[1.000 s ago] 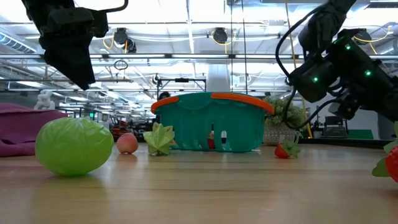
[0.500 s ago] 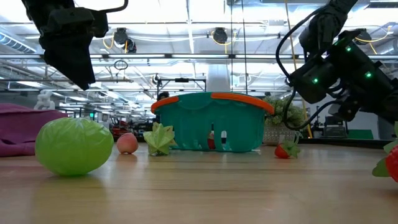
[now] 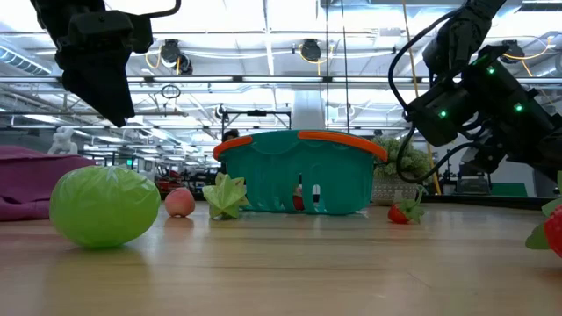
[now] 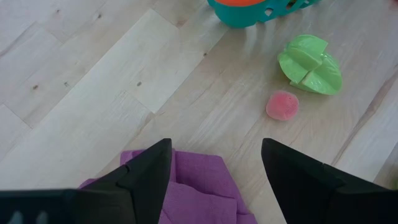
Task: Pick and placing Produce into tupperware
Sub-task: Put the right pink peach into the blue basket
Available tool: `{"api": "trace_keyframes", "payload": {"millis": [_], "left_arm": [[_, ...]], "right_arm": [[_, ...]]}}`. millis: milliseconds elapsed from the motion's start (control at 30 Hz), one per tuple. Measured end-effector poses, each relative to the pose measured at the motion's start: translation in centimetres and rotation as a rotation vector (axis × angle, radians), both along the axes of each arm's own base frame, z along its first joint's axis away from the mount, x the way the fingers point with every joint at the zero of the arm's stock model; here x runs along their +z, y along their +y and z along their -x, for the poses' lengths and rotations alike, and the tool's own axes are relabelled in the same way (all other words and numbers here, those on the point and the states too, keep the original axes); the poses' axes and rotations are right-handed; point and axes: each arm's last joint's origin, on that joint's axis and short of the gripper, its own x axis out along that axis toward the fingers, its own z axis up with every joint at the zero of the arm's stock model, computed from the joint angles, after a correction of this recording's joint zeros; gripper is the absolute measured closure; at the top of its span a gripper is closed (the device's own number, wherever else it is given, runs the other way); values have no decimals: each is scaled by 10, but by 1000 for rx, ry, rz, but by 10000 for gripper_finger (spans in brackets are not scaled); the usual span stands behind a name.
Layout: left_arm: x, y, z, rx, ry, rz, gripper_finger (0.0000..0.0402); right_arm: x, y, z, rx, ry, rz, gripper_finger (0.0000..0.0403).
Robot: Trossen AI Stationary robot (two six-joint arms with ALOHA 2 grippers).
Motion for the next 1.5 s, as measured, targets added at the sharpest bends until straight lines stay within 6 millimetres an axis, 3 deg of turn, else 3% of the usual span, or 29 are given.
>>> {"api": "trace_keyframes", "payload": {"millis": [200,467,1067,1500], "left_arm": [[0,0,0,0,0,0,149],[0,0,0,-1,1,0,149],[0,0,0,-1,1,1,149],[0,0,0,-1,1,1,149]], "right_arm": [[-3,0,-1,1,21,-4,234],[-25,0,-2,28,170,-45,234],[-37,0,1,6,129,-20,235],[-37,0,1,6,128,-12,308]]}}
